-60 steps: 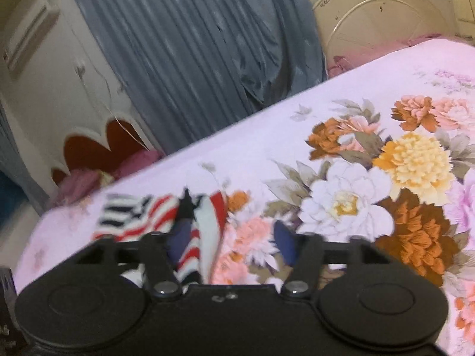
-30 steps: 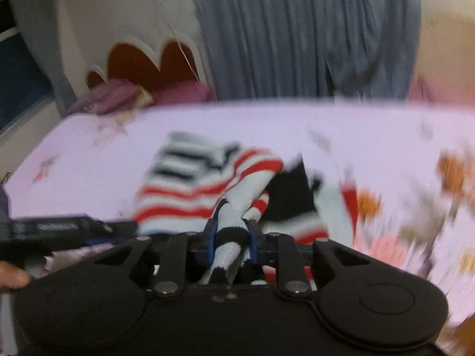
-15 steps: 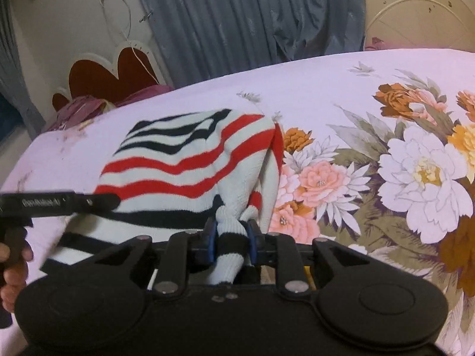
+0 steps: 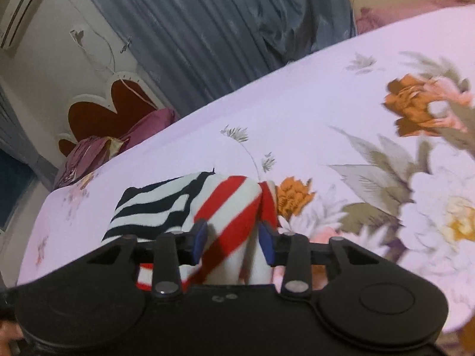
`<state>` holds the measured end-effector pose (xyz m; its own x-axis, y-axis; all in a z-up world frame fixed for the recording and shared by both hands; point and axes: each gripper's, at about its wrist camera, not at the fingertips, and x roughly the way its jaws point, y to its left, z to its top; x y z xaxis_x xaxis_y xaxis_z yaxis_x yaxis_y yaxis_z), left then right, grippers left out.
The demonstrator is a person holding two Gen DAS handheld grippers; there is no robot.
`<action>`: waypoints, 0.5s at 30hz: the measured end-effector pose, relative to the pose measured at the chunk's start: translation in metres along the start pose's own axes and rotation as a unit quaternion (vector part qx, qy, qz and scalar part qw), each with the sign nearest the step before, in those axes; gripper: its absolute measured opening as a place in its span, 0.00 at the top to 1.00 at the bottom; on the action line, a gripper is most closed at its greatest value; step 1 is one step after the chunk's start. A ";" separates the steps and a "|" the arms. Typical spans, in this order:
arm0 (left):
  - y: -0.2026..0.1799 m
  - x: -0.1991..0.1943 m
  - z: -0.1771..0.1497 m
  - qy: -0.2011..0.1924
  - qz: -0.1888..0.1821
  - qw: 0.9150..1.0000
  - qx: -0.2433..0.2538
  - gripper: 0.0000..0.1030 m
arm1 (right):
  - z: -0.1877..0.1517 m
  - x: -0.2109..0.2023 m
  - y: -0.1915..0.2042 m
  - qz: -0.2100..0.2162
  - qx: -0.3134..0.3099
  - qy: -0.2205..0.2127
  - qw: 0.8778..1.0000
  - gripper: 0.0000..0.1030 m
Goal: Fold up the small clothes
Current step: 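Press the folded sweater bundle flat with both tools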
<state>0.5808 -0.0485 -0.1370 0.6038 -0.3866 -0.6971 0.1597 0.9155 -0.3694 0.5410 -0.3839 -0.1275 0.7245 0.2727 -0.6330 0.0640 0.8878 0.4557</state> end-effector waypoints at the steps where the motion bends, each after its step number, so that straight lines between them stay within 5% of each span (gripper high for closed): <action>1: 0.000 0.006 -0.002 0.007 -0.007 1.000 -0.009 0.49 | 0.000 0.000 0.002 -0.007 -0.011 -0.004 1.000 0.90; 6: -0.015 0.015 -0.006 0.014 0.009 0.999 0.031 0.50 | -0.008 -0.022 0.010 -0.025 -0.076 -0.039 0.996 0.92; 9: -0.033 0.023 -0.006 0.025 0.043 0.996 0.072 0.49 | -0.019 0.005 0.000 -0.068 -0.085 0.009 0.994 0.92; 12: -0.050 0.023 -0.008 0.025 0.072 0.990 0.116 0.49 | -0.023 0.010 -0.001 -0.073 -0.085 0.000 0.994 0.92; 15: -0.047 0.020 -0.005 0.025 0.066 0.992 0.107 0.48 | -0.024 0.009 0.006 -0.084 -0.102 0.001 0.991 0.91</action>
<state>0.5816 -0.1002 -0.1365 0.5922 -0.2612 -0.7623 0.2466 0.9594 -0.1371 0.5312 -0.3670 -0.1454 0.7137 0.1156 -0.6908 0.0430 0.9772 0.2080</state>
